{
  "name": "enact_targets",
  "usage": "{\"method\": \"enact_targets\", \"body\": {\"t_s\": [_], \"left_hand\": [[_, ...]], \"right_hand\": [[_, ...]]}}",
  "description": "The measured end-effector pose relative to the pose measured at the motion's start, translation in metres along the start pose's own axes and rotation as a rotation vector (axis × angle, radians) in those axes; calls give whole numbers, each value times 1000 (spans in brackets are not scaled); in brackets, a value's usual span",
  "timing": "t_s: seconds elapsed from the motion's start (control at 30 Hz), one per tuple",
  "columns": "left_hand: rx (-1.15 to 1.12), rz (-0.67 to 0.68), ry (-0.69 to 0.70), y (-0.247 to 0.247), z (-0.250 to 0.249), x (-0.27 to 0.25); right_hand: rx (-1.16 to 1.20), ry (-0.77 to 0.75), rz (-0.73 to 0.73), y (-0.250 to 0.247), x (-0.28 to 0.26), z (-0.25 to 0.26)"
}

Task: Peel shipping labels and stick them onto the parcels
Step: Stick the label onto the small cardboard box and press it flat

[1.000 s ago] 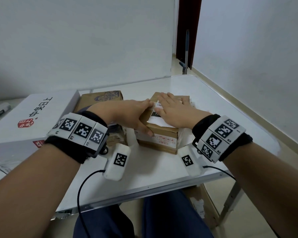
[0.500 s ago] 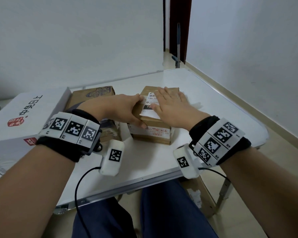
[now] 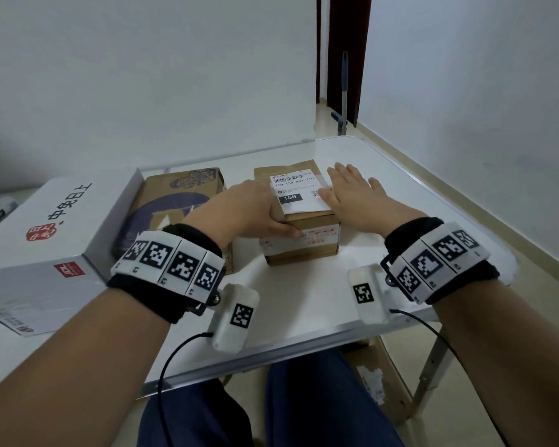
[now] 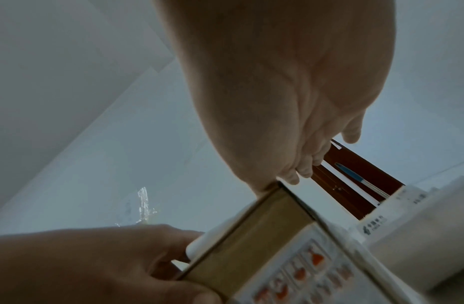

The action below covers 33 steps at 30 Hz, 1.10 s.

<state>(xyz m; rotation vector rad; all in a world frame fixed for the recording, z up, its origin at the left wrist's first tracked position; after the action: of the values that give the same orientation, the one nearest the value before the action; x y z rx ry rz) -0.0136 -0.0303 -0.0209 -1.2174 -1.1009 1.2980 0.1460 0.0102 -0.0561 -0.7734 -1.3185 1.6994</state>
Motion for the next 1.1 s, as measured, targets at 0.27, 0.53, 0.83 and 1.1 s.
{"method": "enact_targets", "body": {"t_s": [0.27,0.53,0.83,1.1], "left_hand": [[-74,84,10,6,13,6],[-28,16,76,6,27,12],[-73,-16,75,10,28,12],[-84,-38,22,12,33,11]], "right_hand": [[10,-190,-155,-26,31,27],[-80,-108,54,2,73,17],[-156,-129,-45,18,62,61],[-185,-99,-78,19,42,67]]}}
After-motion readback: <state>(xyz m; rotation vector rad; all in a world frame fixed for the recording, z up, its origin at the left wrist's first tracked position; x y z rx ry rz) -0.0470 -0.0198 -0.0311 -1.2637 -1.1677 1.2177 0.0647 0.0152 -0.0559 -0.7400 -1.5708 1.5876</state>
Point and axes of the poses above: each hand's wrist, its own x-axis towards the middle knuckle, its own y-axis out of the palm, z = x × y, the point moved 4 cm from there along x, towards the middle knuckle, and after that the axes turned 13 degrees about -y, right-handed, at the moved point
